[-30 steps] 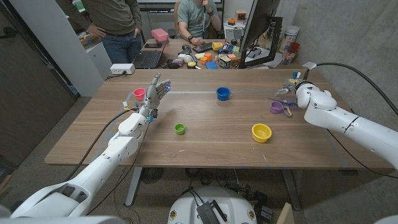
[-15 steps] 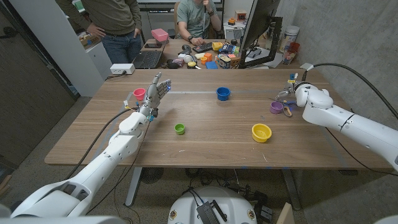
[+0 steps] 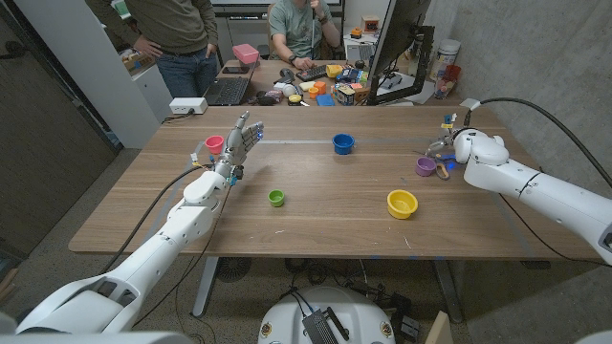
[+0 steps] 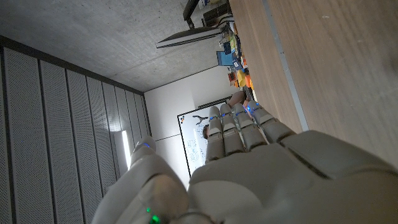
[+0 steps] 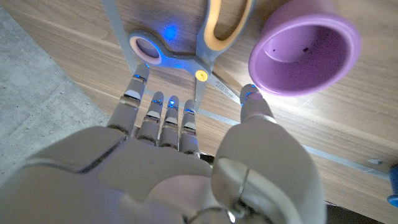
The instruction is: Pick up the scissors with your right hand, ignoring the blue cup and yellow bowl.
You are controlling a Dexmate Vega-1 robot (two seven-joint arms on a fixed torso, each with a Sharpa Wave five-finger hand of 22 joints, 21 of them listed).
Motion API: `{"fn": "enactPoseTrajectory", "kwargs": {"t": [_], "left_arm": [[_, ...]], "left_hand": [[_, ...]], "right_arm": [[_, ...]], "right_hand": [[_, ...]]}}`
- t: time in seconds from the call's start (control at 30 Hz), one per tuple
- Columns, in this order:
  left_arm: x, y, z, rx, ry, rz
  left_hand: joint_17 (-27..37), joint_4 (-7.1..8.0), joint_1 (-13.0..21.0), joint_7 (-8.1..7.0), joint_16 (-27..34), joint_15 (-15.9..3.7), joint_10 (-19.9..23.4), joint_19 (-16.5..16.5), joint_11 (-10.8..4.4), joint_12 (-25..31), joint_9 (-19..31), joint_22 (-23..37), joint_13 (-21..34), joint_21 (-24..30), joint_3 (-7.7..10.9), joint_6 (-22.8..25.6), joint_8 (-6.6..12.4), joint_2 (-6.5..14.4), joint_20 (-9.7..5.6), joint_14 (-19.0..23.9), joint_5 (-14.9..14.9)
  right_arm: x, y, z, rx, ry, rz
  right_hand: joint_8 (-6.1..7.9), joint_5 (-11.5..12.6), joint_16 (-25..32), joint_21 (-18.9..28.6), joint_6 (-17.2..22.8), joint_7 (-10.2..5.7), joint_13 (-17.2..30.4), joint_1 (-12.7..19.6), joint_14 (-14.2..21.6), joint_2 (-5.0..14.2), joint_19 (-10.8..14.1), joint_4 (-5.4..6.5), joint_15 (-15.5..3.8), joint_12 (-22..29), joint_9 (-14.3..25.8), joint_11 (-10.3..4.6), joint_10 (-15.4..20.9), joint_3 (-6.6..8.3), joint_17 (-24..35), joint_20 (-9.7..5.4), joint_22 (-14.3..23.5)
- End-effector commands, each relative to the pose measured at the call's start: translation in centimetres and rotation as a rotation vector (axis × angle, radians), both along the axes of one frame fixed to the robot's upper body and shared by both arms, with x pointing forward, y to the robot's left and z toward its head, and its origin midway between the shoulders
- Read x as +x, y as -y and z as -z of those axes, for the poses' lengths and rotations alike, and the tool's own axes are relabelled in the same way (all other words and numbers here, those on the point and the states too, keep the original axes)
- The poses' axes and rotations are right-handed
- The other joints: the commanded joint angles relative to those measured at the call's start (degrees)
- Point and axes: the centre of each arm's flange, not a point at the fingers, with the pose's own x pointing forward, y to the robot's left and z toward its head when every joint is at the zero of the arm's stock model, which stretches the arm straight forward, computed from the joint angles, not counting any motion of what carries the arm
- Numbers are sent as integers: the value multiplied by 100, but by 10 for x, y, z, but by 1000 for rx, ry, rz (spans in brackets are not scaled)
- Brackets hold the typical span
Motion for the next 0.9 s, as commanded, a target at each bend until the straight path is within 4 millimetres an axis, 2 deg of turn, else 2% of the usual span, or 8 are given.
{"fn": "enactPoseTrajectory", "kwargs": {"t": [0.03, 0.9], "left_arm": [[2, 1, 0, 0, -4, 1], [6, 1, -1, 1, -7, 4]], "left_hand": [[19, -9, 22, -7, 35, -17, 39, 9, -36, 25, 24, 23, 30, 5, -37, 48, 36, 25, 50, 19, 34], [19, -6, 26, -7, 32, -17, 40, -1, -45, 24, 25, 25, 30, 6, -56, 66, 36, 36, 91, 11, 35]], "right_arm": [[4, 6, -1, 2, -22, 31], [10, 3, 8, 31, -46, 36]], "right_hand": [[-37, 45, 8, -23, -42, -6, 27, -27, -20, -54, -39, -5, 41, 2, 18, 27, -54, -37, 16, -1, 27], [-43, 96, 33, -22, -83, -14, 31, -103, -5, -71, -40, 40, 30, 0, 22, 32, -106, -64, 21, -5, 38]]}}
